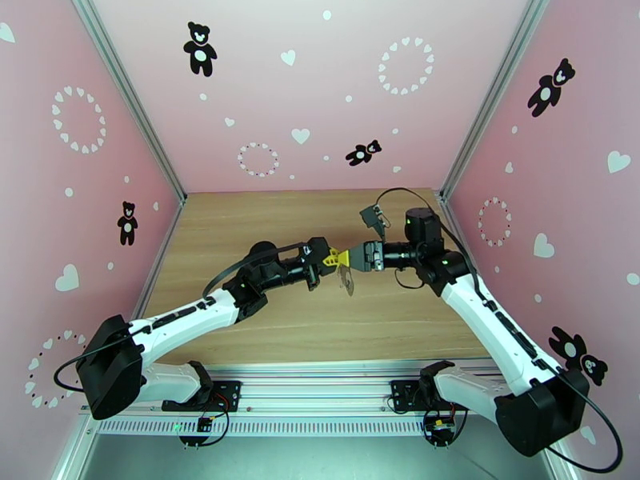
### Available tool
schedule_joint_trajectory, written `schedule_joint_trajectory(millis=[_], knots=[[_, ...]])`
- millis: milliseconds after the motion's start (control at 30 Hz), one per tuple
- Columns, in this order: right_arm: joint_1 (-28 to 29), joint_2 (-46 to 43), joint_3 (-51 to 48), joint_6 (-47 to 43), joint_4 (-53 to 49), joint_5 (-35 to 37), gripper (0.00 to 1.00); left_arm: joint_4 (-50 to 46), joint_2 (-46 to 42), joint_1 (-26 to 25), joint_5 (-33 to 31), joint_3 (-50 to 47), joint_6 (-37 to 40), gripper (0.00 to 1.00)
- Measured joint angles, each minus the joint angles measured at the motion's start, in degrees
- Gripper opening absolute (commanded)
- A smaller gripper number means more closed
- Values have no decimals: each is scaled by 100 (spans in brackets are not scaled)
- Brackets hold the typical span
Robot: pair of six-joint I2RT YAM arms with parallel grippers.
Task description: Remove the keys from the keyring
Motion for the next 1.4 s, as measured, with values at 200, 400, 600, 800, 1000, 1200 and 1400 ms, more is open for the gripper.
schedule_joint_trajectory(millis=[200,400,600,800,1000,1200,1400], knots=[[2,-260,-13,201,98,-87,78,-96,0,57,0,7,46,0],[2,-382,-15,444,188,-122,74,-140,0,68,2,11,68,0],[-98,-468,-15,214,-48,-68,80,-184,-11,74,90,11,87,0],[-374,-505,-66,83,116,-90,99,-197,-11,85,323,11,87,0],[-216,-420,-190,72,280,-129,99,-251,-9,94,448,186,87,0],[-22,-313,-282,57,321,-140,99,-254,50,94,457,391,87,0],[9,-391,-295,116,330,-177,99,-330,118,94,457,459,92,0]])
